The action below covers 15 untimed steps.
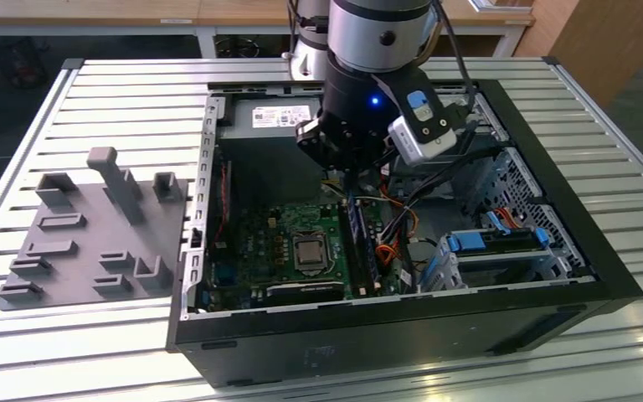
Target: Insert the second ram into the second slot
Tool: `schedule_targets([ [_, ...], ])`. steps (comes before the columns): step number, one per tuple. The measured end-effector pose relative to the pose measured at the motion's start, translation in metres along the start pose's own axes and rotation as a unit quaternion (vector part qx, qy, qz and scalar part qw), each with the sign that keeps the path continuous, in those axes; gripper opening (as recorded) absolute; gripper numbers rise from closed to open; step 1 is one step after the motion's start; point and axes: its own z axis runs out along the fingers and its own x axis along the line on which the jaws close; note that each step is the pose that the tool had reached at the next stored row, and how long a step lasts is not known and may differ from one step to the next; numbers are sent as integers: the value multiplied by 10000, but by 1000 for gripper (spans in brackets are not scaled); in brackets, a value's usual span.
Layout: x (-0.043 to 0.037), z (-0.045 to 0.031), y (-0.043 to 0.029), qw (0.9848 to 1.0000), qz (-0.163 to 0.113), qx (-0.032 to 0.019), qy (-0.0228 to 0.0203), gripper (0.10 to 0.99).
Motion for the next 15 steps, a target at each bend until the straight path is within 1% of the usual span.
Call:
schedule_targets([
  [9,-8,53,-3,10000,0,0,0,118],
  [15,-8,149,-4,10000,0,0,1,118],
])
